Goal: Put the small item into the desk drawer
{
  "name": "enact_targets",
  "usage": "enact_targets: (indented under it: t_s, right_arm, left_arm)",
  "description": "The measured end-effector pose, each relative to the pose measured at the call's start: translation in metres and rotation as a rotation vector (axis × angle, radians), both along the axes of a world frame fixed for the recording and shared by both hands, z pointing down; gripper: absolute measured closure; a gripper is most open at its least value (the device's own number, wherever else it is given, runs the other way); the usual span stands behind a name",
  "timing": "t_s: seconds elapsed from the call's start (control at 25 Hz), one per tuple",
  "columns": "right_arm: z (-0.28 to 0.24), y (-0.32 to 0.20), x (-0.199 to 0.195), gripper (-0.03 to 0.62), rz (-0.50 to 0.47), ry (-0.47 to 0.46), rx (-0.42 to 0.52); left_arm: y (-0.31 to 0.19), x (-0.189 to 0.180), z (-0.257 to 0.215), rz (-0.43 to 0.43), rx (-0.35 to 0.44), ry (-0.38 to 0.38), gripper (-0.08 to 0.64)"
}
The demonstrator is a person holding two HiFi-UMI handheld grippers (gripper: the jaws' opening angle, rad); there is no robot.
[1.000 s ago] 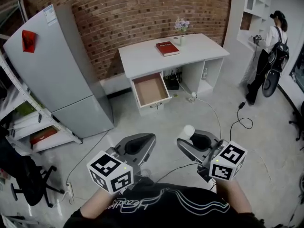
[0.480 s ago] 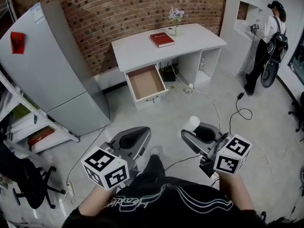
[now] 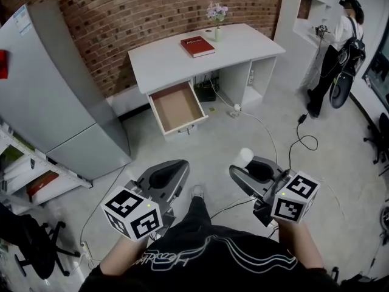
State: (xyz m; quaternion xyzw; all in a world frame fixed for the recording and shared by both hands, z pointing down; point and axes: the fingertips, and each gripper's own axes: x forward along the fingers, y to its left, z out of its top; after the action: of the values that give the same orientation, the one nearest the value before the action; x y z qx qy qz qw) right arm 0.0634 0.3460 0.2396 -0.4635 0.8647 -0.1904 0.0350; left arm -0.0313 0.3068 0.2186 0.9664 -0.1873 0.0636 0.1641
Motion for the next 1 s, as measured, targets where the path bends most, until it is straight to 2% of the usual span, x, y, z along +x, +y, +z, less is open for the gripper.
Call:
enact_targets:
  t_s: [0.24,0.52,0.76,1.0]
  right_arm:
    - [0.02,-0.093,0.012,0.451,-0.013,-0.003,-0.079]
    - [0.046,-0.239,0.024,0.451,-0.057,-0.01,-0.178]
    - [0.073,-0.362,0.027,0.451,-0.104,-0.021,-0.249]
    - [0.103,-0.449,0.022,0.451,-0.13,0.084,-0.271]
  left_arm:
    - [-0.09,0.016,0.024,-0.006,-0.075,-0.012,0.538]
    - [-0.233,0.037,0.056,-0.035,-0.156,-0.058,0.538]
    - [-0.351,0.048,0.093,-0.058,-0.189,-0.089,0.538]
    - [-0.433,0.046,0.124,-0.106,-0.223,-0.1,0.538]
